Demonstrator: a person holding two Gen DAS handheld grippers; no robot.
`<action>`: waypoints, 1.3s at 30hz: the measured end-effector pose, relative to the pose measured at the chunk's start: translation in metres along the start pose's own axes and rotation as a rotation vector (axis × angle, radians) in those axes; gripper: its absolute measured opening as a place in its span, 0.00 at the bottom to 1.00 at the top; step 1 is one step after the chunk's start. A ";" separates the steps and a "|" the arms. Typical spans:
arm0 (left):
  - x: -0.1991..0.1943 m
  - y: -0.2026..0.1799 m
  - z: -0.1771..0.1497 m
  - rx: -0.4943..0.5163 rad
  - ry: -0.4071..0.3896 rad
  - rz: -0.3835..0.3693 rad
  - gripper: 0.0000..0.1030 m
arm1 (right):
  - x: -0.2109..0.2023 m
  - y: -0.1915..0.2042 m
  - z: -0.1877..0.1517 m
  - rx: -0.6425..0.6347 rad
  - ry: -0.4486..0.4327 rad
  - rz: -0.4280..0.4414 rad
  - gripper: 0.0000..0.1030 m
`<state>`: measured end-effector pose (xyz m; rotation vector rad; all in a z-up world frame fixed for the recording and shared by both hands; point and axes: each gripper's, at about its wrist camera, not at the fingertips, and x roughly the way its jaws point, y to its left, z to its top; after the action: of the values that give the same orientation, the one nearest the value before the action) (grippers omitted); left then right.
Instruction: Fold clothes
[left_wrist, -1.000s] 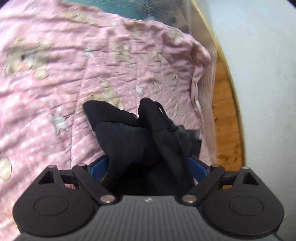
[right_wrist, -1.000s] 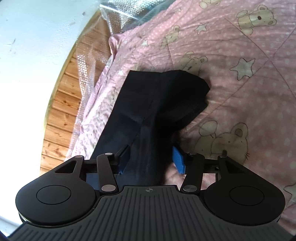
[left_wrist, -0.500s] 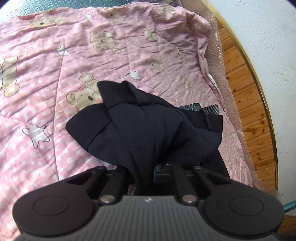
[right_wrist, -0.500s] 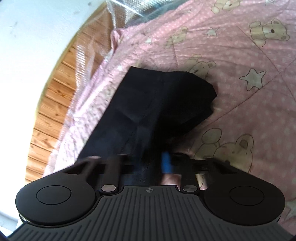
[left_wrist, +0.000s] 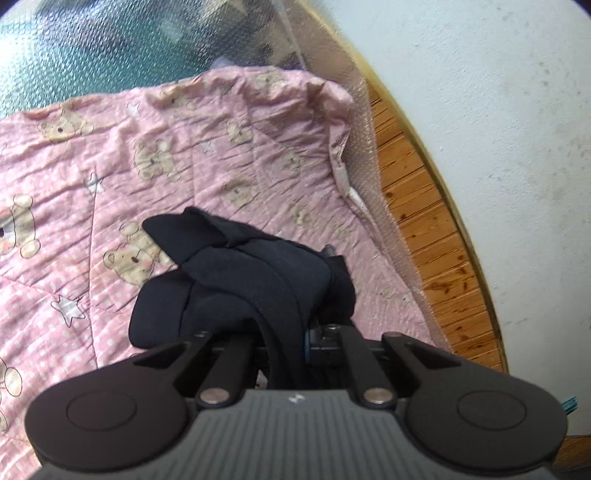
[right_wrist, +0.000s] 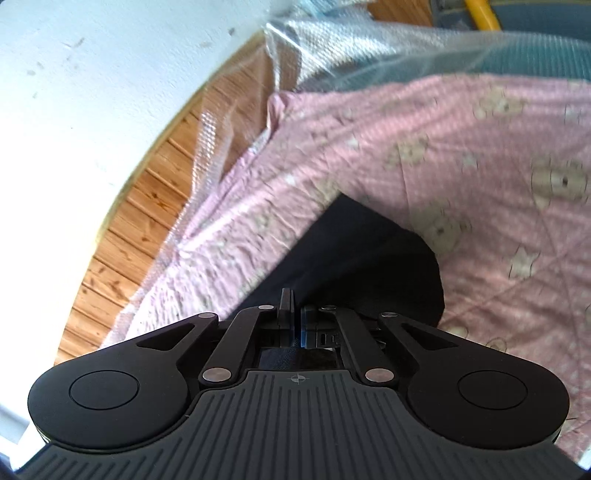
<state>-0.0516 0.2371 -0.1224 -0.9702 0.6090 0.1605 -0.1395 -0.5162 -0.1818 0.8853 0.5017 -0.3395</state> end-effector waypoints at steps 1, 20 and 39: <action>-0.010 -0.012 0.004 -0.001 -0.023 -0.018 0.05 | -0.007 0.007 0.005 -0.012 -0.003 0.002 0.00; 0.312 -0.106 0.124 0.079 0.026 0.675 0.10 | 0.271 0.151 0.120 -0.407 0.337 -0.139 0.23; 0.286 -0.123 0.179 0.279 -0.090 0.660 0.35 | 0.297 0.140 0.070 -0.959 0.310 -0.352 0.34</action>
<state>0.3053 0.2736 -0.1172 -0.4629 0.8282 0.6824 0.1944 -0.5119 -0.2160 -0.0964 0.9989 -0.2340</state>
